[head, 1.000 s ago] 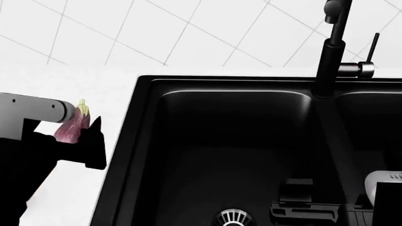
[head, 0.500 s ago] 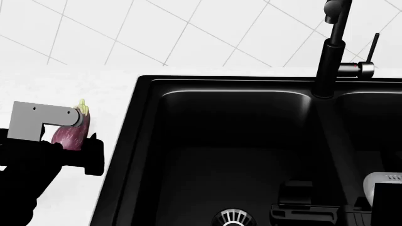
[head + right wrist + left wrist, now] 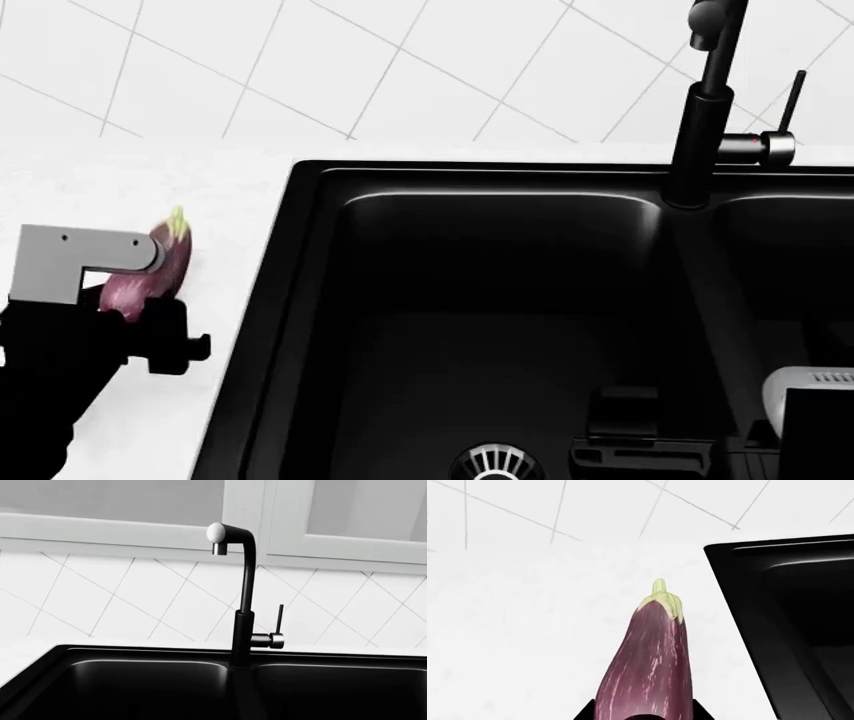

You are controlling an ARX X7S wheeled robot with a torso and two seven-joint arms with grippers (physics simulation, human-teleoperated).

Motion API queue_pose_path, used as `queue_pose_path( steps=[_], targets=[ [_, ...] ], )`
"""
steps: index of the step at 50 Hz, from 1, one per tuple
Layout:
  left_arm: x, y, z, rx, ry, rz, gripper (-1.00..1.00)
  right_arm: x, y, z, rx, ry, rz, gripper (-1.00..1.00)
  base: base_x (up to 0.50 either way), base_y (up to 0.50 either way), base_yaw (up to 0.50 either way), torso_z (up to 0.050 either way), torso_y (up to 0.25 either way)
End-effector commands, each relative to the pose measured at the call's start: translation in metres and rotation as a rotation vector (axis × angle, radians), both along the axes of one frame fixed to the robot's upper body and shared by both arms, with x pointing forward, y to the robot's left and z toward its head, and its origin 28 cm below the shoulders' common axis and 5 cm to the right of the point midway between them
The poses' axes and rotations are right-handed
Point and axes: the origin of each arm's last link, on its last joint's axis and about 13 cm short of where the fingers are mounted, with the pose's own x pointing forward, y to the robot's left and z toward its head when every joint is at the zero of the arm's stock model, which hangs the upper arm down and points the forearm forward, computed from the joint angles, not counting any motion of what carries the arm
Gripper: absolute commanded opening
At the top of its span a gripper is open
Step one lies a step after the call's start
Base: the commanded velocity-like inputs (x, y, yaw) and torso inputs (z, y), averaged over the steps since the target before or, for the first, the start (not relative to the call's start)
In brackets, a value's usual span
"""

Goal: There is a mixed pile of frozen fruits and vegetables on the counter. Locate all the frozen vegetables and place the items in a bowl on the counter. Take all the frozen fruits and defrost them in a running sink.

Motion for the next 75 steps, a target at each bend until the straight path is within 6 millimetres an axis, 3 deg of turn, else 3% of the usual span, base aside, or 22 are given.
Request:
queue_pose_path(
  steps=[1,8,11,17,25,30,49,75],
  targets=[
    [-0.003,-0.004,0.012,-0.044,-0.053,0.005,-1.00,0.001,0.000,-0.001,-0.003,0.006,0.002,1.00,0.00,0.00,0.00,0.000,0.000],
    [-0.021,-0.007,0.035,-0.044,-0.138,-0.021,-1.00,0.002,0.001,-0.002,-0.005,0.012,0.005,1.00,0.00,0.00,0.00,0.000,0.000],
    [-0.043,-0.008,0.050,-0.074,-0.206,-0.036,-1.00,0.001,0.001,-0.002,-0.005,0.012,0.003,1.00,0.00,0.00,0.00,0.000,0.000],
    [-0.085,-0.005,0.060,-0.079,-0.274,-0.063,-1.00,-0.001,0.001,-0.001,-0.010,0.012,0.005,1.00,0.00,0.00,0.00,0.000,0.000],
    [-0.130,0.003,0.060,-0.133,-0.325,-0.039,-1.00,-0.003,0.001,0.002,-0.018,0.008,-0.003,1.00,0.00,0.00,0.00,0.000,0.000],
    [-0.144,0.005,0.055,-0.133,-0.317,-0.047,-1.00,-0.005,0.000,0.003,-0.022,0.003,-0.014,1.00,0.00,0.00,0.00,0.000,0.000],
    [-0.151,0.010,0.061,-0.131,-0.345,-0.042,-1.00,-0.007,0.000,0.006,-0.022,-0.019,-0.026,1.00,0.00,-0.01,0.00,0.000,0.000],
    [-0.150,0.011,0.059,-0.139,-0.339,-0.035,-1.00,-0.011,0.002,0.010,-0.054,-0.026,-0.021,1.00,0.00,-0.50,0.00,0.000,0.000]
  ],
)
